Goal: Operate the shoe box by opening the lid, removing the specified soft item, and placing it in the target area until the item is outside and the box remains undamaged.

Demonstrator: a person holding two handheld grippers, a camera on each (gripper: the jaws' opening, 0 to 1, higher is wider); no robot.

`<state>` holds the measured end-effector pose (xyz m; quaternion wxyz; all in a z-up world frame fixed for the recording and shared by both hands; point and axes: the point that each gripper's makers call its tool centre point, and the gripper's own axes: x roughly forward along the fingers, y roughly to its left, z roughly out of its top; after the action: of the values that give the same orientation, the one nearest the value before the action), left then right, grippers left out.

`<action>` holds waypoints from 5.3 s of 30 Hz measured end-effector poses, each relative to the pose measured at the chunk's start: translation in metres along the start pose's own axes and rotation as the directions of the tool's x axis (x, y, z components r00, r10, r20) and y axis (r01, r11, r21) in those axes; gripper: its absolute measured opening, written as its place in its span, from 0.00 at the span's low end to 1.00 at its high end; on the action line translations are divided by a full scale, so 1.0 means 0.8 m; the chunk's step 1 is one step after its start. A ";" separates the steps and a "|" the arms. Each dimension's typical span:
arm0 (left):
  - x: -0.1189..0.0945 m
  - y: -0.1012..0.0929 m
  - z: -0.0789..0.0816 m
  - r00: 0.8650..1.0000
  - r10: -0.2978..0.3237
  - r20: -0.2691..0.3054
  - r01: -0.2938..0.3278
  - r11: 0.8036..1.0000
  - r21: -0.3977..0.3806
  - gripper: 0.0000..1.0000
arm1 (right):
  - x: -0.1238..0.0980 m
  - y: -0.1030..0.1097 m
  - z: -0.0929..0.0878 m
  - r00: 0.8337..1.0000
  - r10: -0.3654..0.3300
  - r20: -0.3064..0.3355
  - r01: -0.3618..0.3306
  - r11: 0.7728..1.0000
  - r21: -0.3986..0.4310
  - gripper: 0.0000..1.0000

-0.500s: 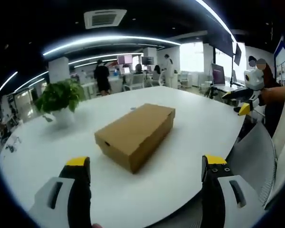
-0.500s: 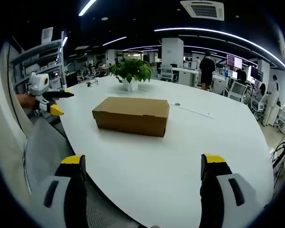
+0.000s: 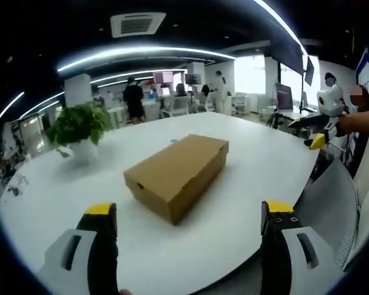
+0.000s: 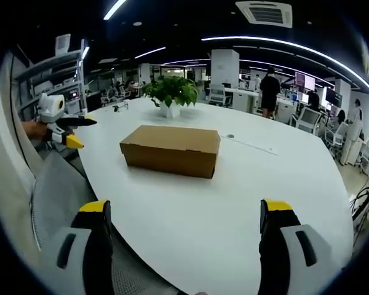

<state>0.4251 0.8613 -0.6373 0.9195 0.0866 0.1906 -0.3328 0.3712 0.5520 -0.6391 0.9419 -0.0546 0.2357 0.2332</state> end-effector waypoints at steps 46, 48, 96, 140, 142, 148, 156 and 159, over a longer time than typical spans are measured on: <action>0.006 0.014 -0.003 0.999 0.020 -0.025 -0.020 1.000 -0.009 1.00 | 0.010 -0.007 0.002 0.999 0.035 -0.031 -0.035 0.999 -0.023 0.96; 0.007 0.013 -0.004 0.999 0.018 -0.030 -0.018 1.000 -0.006 1.00 | 0.010 -0.006 0.002 0.999 0.039 -0.034 -0.040 0.999 -0.026 0.96; 0.050 0.036 0.002 0.996 0.063 -0.069 -0.063 0.998 -0.008 0.92 | 0.078 -0.048 0.028 0.989 0.118 -0.090 -0.131 0.979 -0.159 0.92; 0.088 0.059 -0.014 0.980 0.160 -0.115 -0.167 0.984 -0.057 0.78 | 0.196 -0.058 0.050 0.955 0.257 -0.147 -0.290 0.912 -0.291 0.76; 0.093 0.058 -0.018 0.980 0.158 -0.124 -0.167 0.984 -0.061 0.76 | 0.201 -0.057 0.046 0.951 0.263 -0.160 -0.301 0.904 -0.304 0.75; 0.104 0.054 -0.026 0.976 0.159 -0.148 -0.169 0.984 -0.061 0.72 | 0.216 -0.057 0.038 0.940 0.283 -0.192 -0.333 0.886 -0.323 0.72; 0.116 0.056 -0.034 0.972 0.167 -0.167 -0.180 0.981 -0.068 0.67 | 0.237 -0.058 0.035 0.935 0.290 -0.202 -0.344 0.880 -0.329 0.66; 0.125 0.053 -0.037 0.973 0.153 -0.172 -0.169 0.982 -0.081 0.66 | 0.245 -0.058 0.033 0.934 0.291 -0.207 -0.347 0.876 -0.335 0.62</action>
<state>0.5138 0.8442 -0.7039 0.9276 0.0849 0.2739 -0.2395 0.5565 0.5974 -0.7082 0.8429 -0.2071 0.2642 0.4205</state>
